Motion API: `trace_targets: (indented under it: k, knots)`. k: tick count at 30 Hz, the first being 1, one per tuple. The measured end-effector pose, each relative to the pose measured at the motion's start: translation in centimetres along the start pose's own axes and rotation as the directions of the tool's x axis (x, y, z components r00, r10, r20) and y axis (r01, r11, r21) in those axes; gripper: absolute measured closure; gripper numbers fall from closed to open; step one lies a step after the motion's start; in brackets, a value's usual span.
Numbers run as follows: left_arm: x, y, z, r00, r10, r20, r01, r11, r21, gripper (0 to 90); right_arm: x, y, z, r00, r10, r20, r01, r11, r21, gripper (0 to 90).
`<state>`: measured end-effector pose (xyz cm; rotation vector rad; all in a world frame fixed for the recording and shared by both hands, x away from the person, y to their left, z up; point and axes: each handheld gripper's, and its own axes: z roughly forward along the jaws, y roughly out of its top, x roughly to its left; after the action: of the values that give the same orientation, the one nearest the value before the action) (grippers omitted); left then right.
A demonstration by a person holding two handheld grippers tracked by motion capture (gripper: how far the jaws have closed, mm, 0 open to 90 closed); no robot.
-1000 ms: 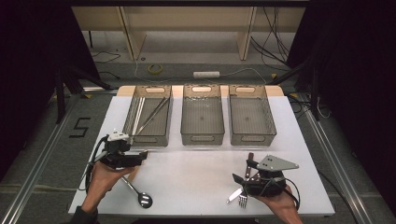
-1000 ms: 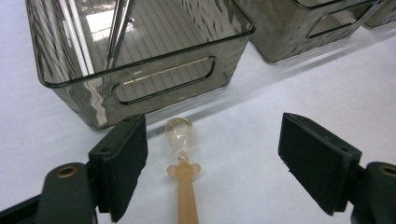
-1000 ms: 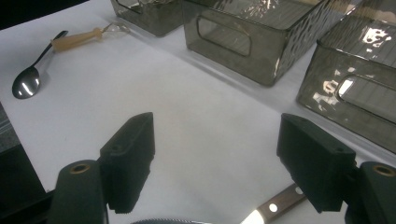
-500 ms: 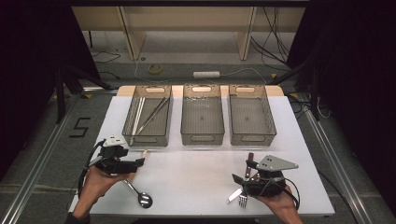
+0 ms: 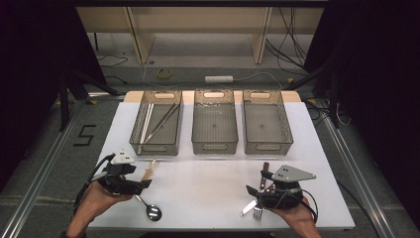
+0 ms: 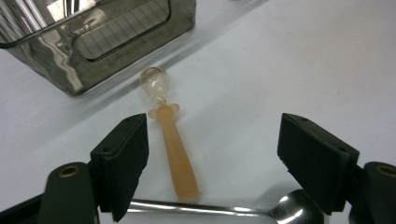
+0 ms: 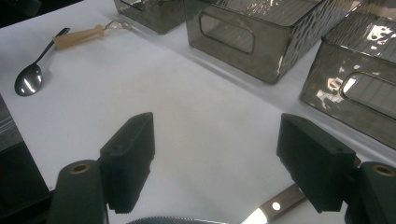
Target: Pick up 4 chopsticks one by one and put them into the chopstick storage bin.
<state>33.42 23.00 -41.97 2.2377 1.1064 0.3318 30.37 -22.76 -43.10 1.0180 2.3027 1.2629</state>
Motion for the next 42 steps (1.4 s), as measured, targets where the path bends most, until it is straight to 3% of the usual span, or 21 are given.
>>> trace_targets:
  k: [14,19,36,42]
  knots:
    - [0.1,-0.7,-0.1,0.9985,0.052,0.016,-0.053,0.9964,0.066,24.3,0.1,0.0,0.1,1.0000,-0.003,0.000,0.003,1.000,0.005,28.8]
    - [0.0,-0.8,0.0,0.9985,0.054,0.009,-0.055,0.9941,0.094,24.7,0.1,0.0,0.1,1.0000,-0.002,-0.002,0.002,1.000,0.009,28.8]
    - [-0.1,-0.7,2.4,0.9996,0.012,-0.027,-0.007,0.9855,0.170,28.4,-0.3,-0.2,0.1,1.0000,0.007,-0.003,-0.007,1.000,0.004,28.8]
    - [0.1,-0.6,2.9,0.9981,-0.035,-0.052,0.043,0.9849,0.168,27.5,-0.1,-0.2,0.1,1.0000,0.003,-0.003,-0.003,1.000,0.007,28.8]
